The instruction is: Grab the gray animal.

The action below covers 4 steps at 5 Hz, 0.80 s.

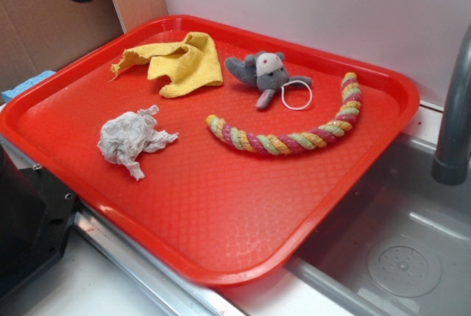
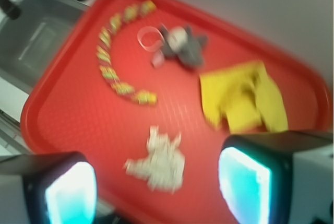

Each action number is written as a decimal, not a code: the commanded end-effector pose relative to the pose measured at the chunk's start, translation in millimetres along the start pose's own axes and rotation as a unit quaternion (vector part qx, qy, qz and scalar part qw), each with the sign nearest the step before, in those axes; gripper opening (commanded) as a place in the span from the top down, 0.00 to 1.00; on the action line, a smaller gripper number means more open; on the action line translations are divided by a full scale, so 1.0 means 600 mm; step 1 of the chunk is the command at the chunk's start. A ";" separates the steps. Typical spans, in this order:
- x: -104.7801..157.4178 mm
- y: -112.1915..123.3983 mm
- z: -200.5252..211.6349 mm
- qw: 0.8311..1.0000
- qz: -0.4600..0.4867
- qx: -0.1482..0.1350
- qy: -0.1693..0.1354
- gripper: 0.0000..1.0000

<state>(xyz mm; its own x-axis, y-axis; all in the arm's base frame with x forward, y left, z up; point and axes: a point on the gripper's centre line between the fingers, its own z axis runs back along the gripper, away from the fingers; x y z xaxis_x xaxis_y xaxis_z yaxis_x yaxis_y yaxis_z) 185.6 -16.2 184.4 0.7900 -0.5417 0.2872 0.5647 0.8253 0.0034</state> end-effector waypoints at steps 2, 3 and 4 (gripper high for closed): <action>0.086 0.058 -0.095 0.984 -0.165 0.048 -0.034 0.00; 0.111 0.078 -0.135 0.979 -0.196 0.024 -0.043 0.00; 0.133 0.090 -0.183 0.975 -0.219 -0.001 -0.033 0.00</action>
<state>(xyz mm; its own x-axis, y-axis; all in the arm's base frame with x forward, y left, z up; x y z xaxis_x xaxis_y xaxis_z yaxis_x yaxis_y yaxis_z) 300.0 -23.7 83.3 0.4984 -0.8163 0.2919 0.8383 0.5396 0.0777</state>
